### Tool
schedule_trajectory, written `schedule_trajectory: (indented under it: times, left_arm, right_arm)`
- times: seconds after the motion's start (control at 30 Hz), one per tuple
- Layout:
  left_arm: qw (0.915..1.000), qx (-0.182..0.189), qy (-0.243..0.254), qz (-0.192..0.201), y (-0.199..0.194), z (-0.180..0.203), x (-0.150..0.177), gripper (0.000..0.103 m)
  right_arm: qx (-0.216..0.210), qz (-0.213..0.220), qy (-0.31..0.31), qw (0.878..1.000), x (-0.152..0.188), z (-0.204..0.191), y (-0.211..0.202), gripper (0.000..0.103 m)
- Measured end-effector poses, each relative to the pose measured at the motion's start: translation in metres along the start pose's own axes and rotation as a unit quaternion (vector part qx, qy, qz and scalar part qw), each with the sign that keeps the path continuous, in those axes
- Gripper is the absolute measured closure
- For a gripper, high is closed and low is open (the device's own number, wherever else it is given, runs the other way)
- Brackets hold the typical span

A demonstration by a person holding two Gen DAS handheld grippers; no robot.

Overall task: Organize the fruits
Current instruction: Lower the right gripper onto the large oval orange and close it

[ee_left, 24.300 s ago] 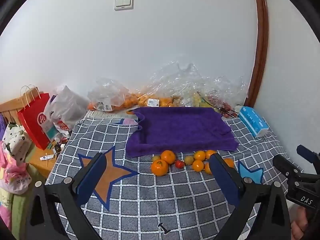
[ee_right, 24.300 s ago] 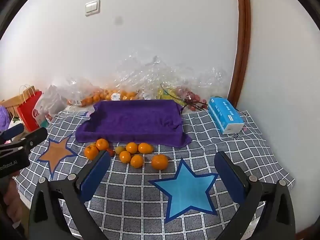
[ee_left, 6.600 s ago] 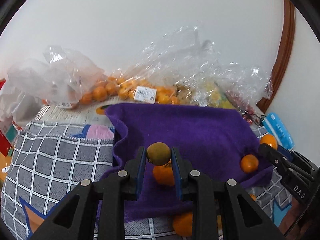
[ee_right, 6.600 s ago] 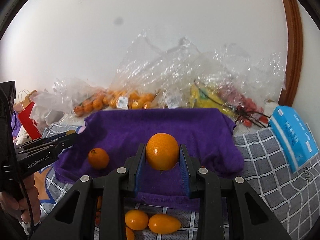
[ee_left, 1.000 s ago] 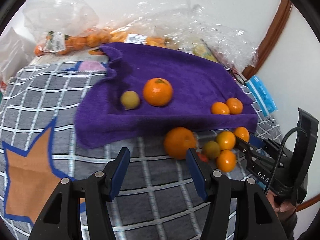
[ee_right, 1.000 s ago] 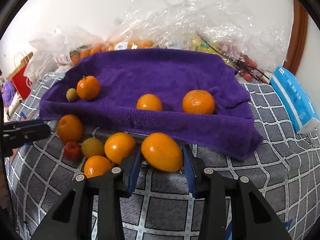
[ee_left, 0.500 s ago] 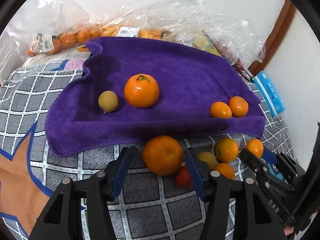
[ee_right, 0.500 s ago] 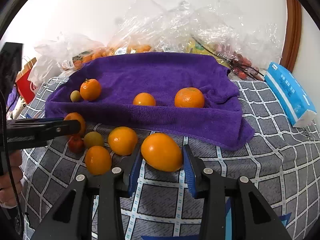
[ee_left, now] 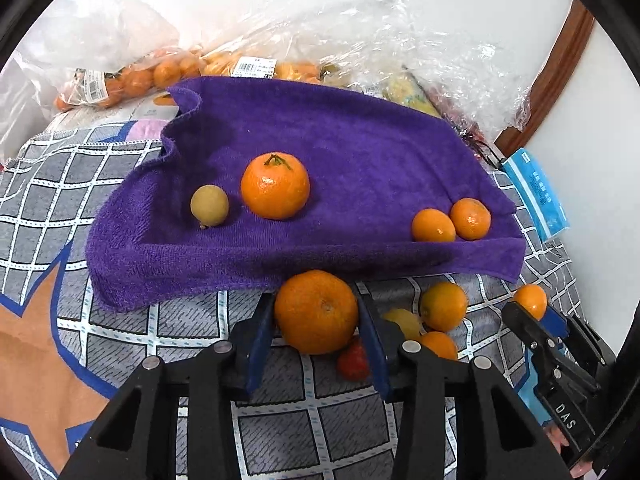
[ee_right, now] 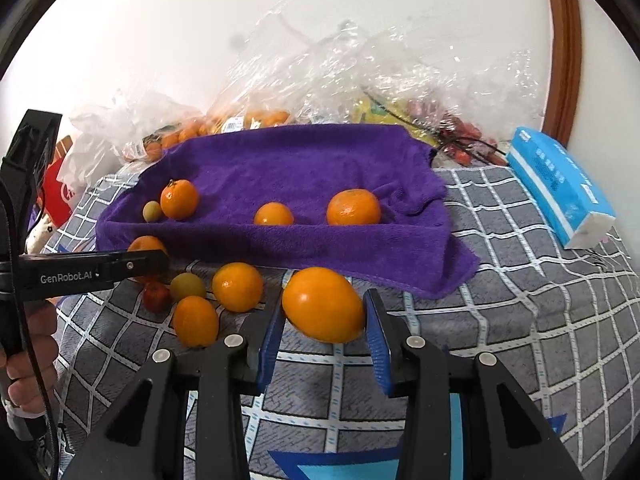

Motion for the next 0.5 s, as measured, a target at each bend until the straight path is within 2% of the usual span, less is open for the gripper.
schedule_trajectory:
  times: [0.5]
  left_arm:
    - [0.9995,-0.004,-0.003,0.031,-0.039,-0.01,0.01,0.064]
  right_arm:
    - [0.036,0.026,-0.006,0.999,-0.011,-0.004,-0.038,0.064]
Point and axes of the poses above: each gripper's, at about its wrist camera, not at the fingertips, and y roughly the way its jaws point, z to its right, x to its underside, the point moved 4 cm from there along y, roughly the way its jaws point, and after that the axes turned 1 degree about z, right-handed, at the moved point
